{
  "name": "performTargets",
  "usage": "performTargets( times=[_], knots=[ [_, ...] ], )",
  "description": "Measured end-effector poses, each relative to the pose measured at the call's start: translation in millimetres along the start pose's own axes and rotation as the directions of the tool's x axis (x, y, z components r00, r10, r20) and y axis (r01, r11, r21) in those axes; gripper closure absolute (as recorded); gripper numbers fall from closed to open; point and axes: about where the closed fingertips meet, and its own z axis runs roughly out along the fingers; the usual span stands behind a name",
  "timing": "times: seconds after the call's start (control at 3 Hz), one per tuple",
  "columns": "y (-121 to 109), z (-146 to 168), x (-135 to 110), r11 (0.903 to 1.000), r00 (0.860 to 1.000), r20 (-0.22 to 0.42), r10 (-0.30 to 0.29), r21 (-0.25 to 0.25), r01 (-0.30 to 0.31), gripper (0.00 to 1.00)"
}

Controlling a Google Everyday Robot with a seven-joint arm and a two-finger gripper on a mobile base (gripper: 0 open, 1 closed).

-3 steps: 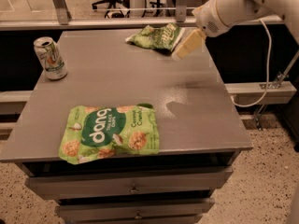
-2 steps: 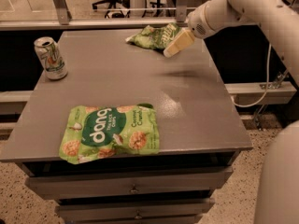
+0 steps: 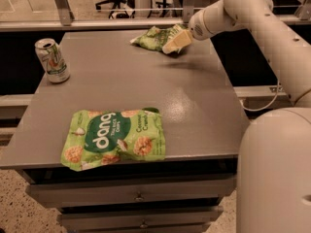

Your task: Pick green jalapeno chip bag

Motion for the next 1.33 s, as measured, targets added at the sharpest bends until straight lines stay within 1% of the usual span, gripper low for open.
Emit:
performTargets(
  times=[0.33,0.67,1.0,1.33],
  knots=[
    [6,28,-15,0.9970,0.998,0.022,0.067,-0.042,-0.066,0.02],
    [17,47,-27,0.9947,0.997,0.023,0.073,-0.075,-0.071,0.33],
    [22,57,-15,0.9970,0.999,-0.025,0.043,-0.063,-0.045,0.65],
    [17,49,-16,0.9994,0.999,-0.033,0.009,-0.035,-0.010,0.87]
  ],
)
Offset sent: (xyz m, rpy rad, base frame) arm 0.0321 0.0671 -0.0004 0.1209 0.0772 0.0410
